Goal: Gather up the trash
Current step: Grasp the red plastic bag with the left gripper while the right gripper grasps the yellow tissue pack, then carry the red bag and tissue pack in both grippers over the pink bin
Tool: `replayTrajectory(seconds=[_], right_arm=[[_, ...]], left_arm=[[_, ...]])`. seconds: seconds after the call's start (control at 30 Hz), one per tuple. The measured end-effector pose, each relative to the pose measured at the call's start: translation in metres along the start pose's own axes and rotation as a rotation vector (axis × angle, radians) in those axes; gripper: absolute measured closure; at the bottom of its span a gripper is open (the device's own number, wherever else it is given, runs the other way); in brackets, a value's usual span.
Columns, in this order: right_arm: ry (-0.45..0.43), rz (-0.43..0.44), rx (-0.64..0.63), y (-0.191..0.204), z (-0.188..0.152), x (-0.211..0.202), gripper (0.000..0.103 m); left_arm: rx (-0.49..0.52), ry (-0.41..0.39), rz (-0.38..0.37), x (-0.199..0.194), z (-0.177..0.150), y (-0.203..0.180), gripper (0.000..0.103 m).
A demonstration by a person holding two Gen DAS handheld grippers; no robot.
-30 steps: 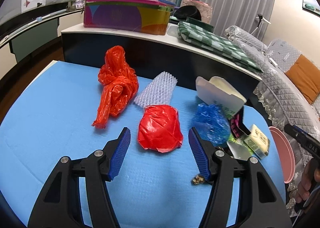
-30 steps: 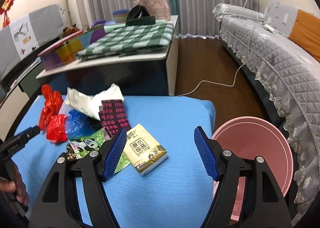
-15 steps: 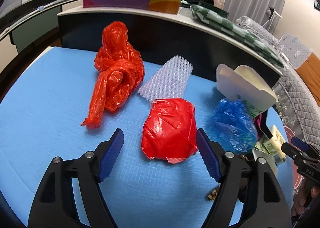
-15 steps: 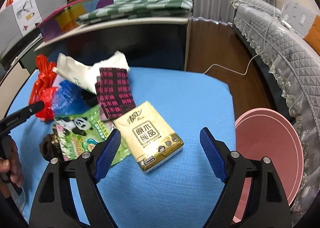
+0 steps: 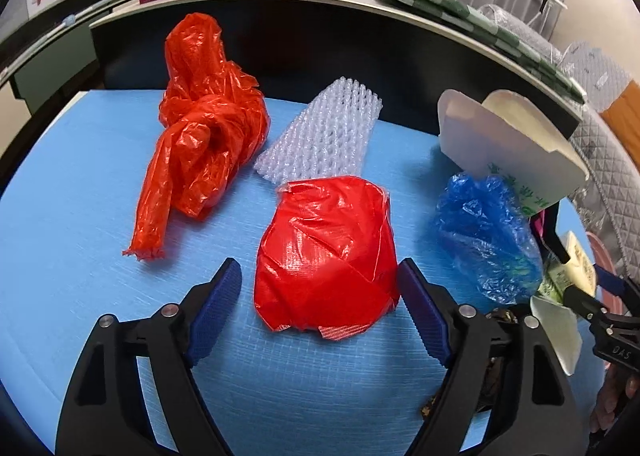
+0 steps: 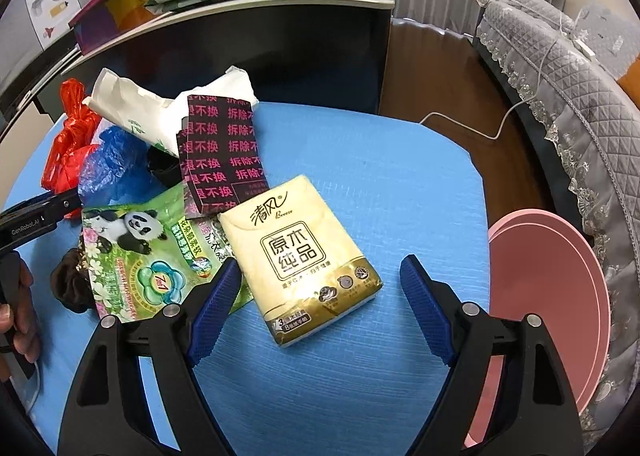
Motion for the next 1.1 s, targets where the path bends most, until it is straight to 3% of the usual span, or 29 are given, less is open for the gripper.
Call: replayTrajectory(seconds=[0.17,0.3,0.43,0.6,0.8,1.1], right_arm=[[0.005,0.000,-0.007,-0.002,0.000,0.002,0.024],[0.005,0.008,-0.011,-0.001,-0.001,0.001,0.037],[-0.007,0.020,0.009,-0.002,-0.001,0.000,0.040],[-0.031,0.027,0.027,-0.006,0.002,-0.007,0.043],[-0.089,0.035,0.043,-0.004,0.008,-0.027,0.047],[-0.160,0.027,0.056,-0.003,0.006,-0.063,0.047]], left_arm=[[0.023,-0.005,0.013,0.002,0.001,-0.007,0.025],[0.029,-0.007,0.015,0.000,0.002,-0.008,0.026],[0.029,-0.013,0.004,-0.003,0.001,-0.011,0.036],[0.023,-0.023,0.001,-0.007,-0.001,-0.006,0.040],[0.019,-0.073,-0.002,-0.023,-0.003,-0.002,0.053],[0.037,-0.129,-0.011,-0.050,-0.011,0.000,0.054]])
Point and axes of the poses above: each gripper's, at about its wrist camera, not at the fingertips, and x roughly the way its jaws point, y to its left, z to its top, the point moved 5 cm from there along x, roughly the way its jaws point, and after that the axes turned 14 degrees about z, right-handed, at the moved point
